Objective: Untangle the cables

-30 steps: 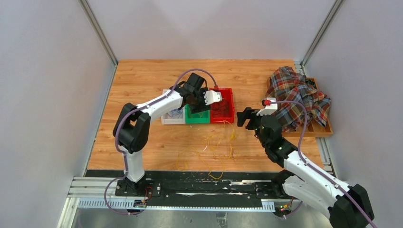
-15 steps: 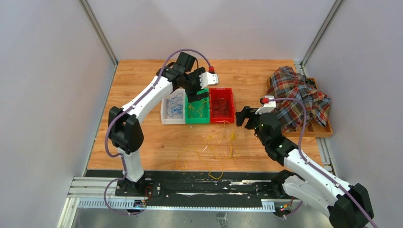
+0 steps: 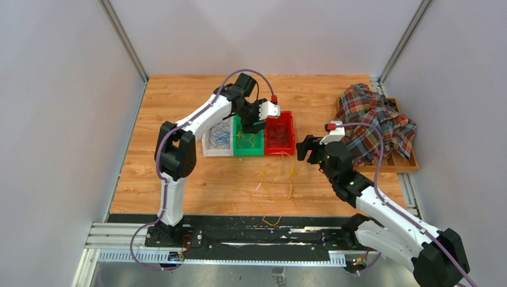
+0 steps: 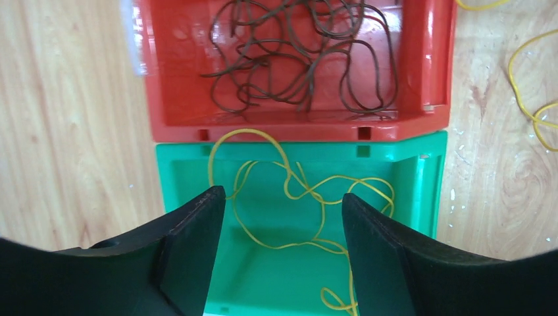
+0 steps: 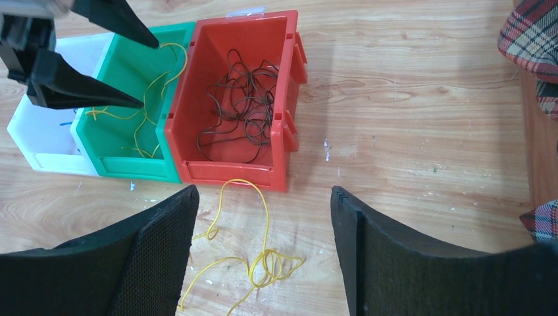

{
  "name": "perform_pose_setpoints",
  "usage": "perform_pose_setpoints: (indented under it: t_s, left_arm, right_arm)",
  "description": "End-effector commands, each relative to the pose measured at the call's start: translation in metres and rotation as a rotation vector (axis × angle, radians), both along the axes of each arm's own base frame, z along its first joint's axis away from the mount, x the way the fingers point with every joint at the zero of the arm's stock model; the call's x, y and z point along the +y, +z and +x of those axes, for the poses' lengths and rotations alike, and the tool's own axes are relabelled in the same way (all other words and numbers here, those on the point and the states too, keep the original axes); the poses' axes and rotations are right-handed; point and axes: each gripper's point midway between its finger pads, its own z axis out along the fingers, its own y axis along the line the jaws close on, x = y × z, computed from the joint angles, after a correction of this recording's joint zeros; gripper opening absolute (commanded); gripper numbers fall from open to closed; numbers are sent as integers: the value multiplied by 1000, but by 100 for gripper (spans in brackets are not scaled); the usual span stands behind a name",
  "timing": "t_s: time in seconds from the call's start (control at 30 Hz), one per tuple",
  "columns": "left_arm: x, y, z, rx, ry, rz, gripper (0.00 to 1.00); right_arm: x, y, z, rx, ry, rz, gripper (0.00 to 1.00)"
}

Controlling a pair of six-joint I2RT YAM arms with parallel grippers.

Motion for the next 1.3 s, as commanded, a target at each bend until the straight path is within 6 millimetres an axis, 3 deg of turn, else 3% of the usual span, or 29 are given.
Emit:
perform_pose_setpoints:
  t_s: [0.0, 0.17, 0.3, 0.47, 0.5, 0.7, 0.93, 1.17, 1.27]
  left_arm:
    - [-6, -5, -14, -20, -100, 7, 68]
    - [-9, -14, 19, -127, 68, -36, 52]
    - [-13, -16, 28, -153, 136, -93, 39]
    - [3, -24, 37, -178, 238, -67, 3]
    - [8, -23, 39, -188, 257, -71, 1]
    - [28, -27, 28, -157, 277, -63, 1]
    - [25, -40, 7, -86, 194, -45, 4]
    - [5, -42, -13, -8, 105, -1, 38]
    - [10, -32, -19, -5, 86, 26, 54]
  right_arm:
    - [-3, 7, 5, -7, -16, 4, 72]
    - [-1, 3, 4, 5, -13, 14, 67]
    - [-2, -2, 3, 16, -12, 15, 62]
    - [-1, -3, 2, 15, -9, 18, 58]
    - [-2, -3, 2, 15, -10, 18, 57]
    - [3, -10, 2, 36, 5, 28, 54]
    - [5, -13, 0, 47, 14, 27, 52]
    - [4, -6, -2, 48, 27, 5, 53]
    - [4, -3, -7, 60, 53, -9, 60]
